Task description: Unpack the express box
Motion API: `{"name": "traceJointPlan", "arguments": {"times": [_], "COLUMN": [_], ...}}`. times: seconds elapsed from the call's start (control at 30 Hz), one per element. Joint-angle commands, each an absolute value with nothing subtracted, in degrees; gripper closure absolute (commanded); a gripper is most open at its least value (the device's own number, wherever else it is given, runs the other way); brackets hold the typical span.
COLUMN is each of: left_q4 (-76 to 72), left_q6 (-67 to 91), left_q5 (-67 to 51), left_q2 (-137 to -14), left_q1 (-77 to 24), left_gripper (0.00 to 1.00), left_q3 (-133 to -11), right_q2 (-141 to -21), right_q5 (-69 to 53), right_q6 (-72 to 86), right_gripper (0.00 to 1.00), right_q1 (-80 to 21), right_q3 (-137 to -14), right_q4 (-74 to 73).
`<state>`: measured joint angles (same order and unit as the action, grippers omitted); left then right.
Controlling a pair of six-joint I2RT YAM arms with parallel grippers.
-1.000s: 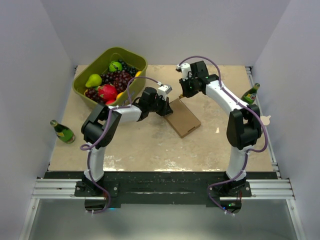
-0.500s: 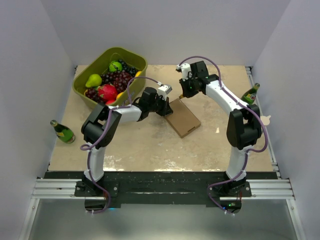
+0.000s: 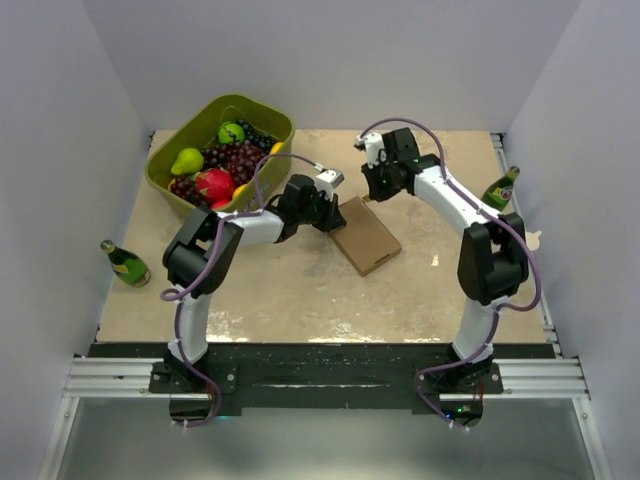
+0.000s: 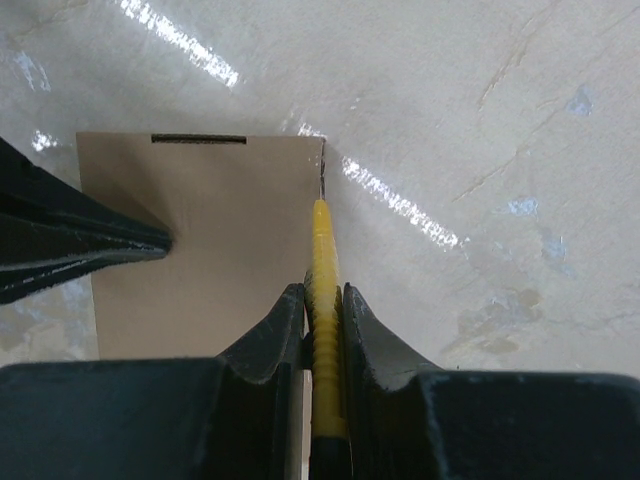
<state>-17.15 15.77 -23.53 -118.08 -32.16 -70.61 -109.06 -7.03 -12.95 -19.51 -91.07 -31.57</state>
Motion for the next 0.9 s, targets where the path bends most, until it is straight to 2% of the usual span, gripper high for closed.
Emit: {"name": "traceJointPlan", "arguments": {"times": [0.0,0.67,0.8,0.87], "left_q4": [-14.4,-13.0,-14.7,-15.7], "left_q6": [15.8,17.3,15.6,11.6], "left_q5": [-17.5,-12.1,-15.6,-20.5], "left_q2": [-120.7,-121.3,-118.7,-114.8], "left_q1": [-31.8,-32.1,-32.4,-32.3], "left_gripper": [1.00,1.00,1.00,0.80], "left_q3": [-70.6,-71.2,-71.2,-71.4], "right_q2": [-105.2,-101.8,-103.3,-104.7], "right_q5": [-5.1,-2.8,-3.0,-3.2], "right_q6": [-13.3,-12.0,-12.1,-12.7], "right_gripper": [1.00,1.00,1.00,1.00], "right_q1": [-19.7,-19.6,-19.6,-19.7], "right_q3": [-88.2,-79.6,-80.9,-82.1], "right_q4": [-35.2,-38.1,-38.1,-38.4]}}
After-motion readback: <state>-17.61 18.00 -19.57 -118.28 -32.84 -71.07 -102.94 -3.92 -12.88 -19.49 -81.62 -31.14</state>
